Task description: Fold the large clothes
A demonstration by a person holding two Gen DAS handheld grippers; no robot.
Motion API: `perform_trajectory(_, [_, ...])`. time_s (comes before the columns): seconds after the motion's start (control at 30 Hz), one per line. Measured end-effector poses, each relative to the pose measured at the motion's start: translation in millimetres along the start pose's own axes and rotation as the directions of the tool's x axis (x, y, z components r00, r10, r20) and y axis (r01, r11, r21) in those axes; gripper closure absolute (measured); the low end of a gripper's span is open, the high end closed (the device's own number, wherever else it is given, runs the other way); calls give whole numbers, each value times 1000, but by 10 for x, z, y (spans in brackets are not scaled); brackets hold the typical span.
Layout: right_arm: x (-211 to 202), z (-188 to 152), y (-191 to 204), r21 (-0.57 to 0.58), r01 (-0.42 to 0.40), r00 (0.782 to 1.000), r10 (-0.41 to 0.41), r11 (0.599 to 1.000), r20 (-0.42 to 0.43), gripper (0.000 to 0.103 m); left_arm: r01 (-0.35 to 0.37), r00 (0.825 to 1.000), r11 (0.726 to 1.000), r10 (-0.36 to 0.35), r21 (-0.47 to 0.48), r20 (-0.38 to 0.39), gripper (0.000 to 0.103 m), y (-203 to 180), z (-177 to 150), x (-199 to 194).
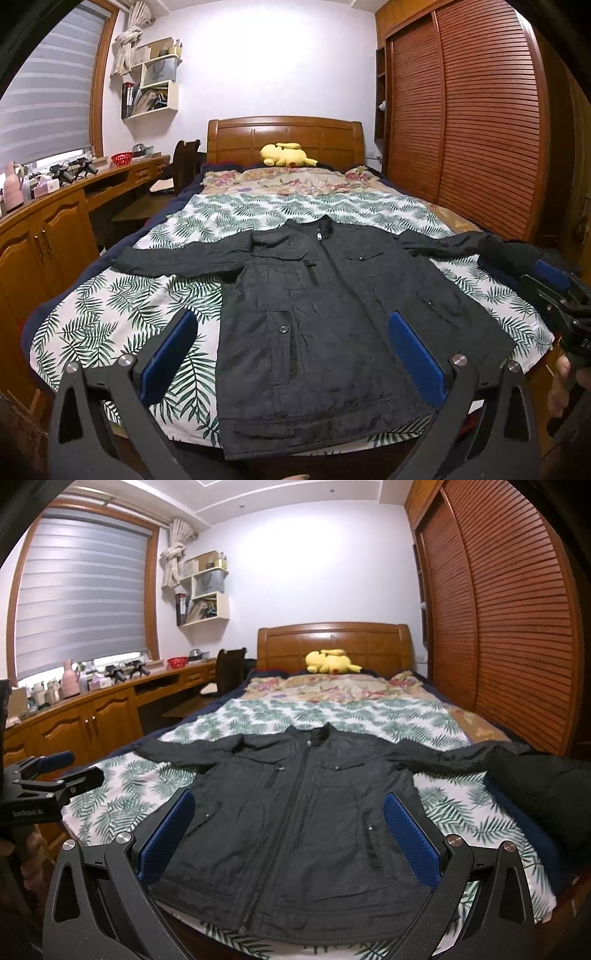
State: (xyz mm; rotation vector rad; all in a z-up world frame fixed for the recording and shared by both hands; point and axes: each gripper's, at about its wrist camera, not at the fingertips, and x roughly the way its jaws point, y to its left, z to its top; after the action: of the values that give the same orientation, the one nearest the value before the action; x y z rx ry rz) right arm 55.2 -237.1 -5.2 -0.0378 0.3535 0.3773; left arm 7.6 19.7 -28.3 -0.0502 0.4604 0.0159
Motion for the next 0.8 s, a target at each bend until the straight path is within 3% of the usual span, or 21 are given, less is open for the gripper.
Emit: perform_trajectory(0.8, [981,-245,38,-6,-92,992,91,996,-84,0,-100,992,994,96,-38,-82,0,685,-139,519])
